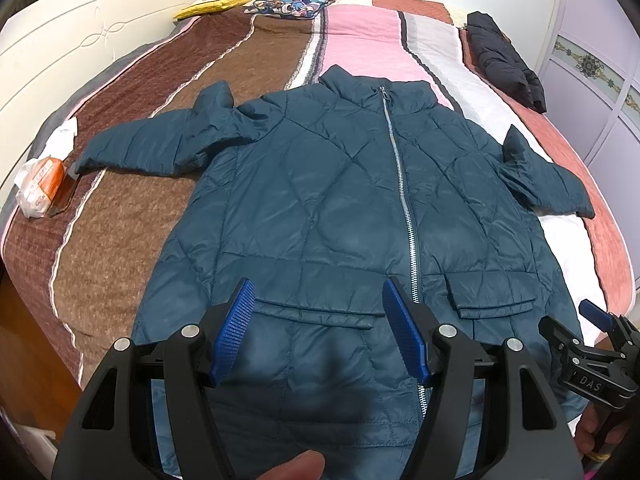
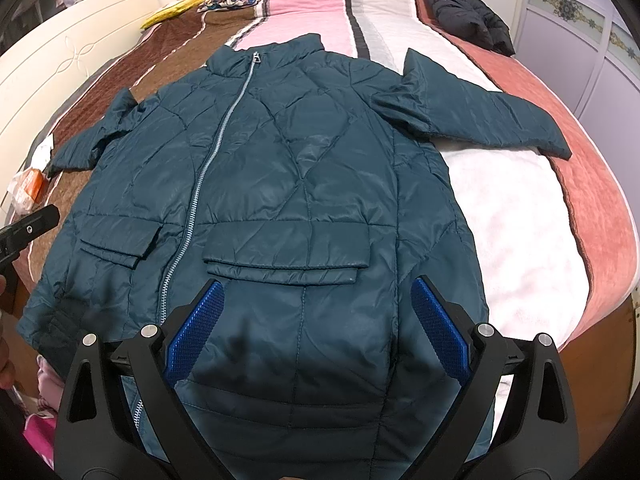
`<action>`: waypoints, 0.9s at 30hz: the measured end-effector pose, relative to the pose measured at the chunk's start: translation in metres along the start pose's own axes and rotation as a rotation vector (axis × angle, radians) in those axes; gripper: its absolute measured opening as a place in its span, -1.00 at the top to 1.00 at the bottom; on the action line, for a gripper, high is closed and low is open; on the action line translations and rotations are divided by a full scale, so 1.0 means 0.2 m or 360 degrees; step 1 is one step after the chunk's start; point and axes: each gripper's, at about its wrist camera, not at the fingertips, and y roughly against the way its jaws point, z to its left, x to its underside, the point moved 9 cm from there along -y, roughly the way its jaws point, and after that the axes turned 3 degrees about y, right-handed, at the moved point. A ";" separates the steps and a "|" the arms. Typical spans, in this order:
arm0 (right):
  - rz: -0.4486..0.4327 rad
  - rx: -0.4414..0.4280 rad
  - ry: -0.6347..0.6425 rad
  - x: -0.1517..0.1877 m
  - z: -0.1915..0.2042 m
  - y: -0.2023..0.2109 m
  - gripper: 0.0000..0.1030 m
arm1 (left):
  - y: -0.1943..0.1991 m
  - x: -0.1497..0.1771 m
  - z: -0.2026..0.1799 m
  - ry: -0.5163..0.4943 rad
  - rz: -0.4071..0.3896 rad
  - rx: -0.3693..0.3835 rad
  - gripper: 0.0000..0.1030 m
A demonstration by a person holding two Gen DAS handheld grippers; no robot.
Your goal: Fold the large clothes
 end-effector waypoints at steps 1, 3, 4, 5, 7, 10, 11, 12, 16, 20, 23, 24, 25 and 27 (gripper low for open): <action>0.0000 0.0000 0.0000 0.00 0.00 0.00 -0.82 | 0.00 0.00 0.00 0.0001 0.0000 0.0000 -0.26; 0.0000 -0.0001 0.0000 0.00 0.00 0.00 -0.82 | 0.00 0.01 0.01 0.0001 0.0002 0.0000 -0.26; 0.0001 0.0000 -0.0001 0.00 0.00 0.00 -0.82 | 0.00 0.01 0.00 0.0001 0.0001 -0.0001 -0.26; 0.0001 -0.0001 -0.0001 0.00 0.00 0.00 -0.82 | 0.00 0.01 0.01 0.0002 0.0001 -0.0002 -0.26; 0.0001 -0.0001 -0.0003 0.00 0.00 0.00 -0.82 | 0.00 0.02 0.01 0.0000 0.0002 -0.0003 -0.26; 0.0001 -0.0003 -0.0004 0.00 0.00 0.00 -0.82 | 0.00 0.02 0.01 0.0000 0.0005 -0.0004 -0.26; 0.0001 -0.0004 -0.0005 0.00 0.00 0.00 -0.82 | -0.01 0.01 0.02 0.0003 0.0008 -0.0008 -0.26; 0.0001 -0.0005 -0.0005 0.00 0.00 0.00 -0.82 | -0.02 0.01 0.02 0.0004 0.0011 -0.0011 -0.26; 0.0004 -0.0006 -0.0007 0.00 -0.01 0.00 -0.82 | -0.02 0.01 0.02 0.0005 0.0012 -0.0010 -0.26; 0.0004 -0.0008 -0.0009 0.01 -0.02 -0.02 -0.82 | -0.02 0.01 0.03 0.0006 0.0014 -0.0009 -0.26; 0.0005 -0.0009 -0.0009 0.01 -0.01 -0.02 -0.82 | -0.03 0.01 0.03 0.0007 0.0016 -0.0011 -0.26; 0.0005 -0.0009 -0.0010 0.01 -0.01 -0.02 -0.82 | -0.03 0.01 0.03 0.0007 0.0017 -0.0012 -0.26; 0.0006 -0.0009 -0.0010 0.01 -0.01 -0.02 -0.82 | -0.03 0.01 0.02 0.0008 0.0017 -0.0011 -0.26; 0.0005 -0.0010 -0.0011 0.01 -0.01 -0.01 -0.82 | -0.03 0.01 0.02 0.0008 0.0018 -0.0013 -0.26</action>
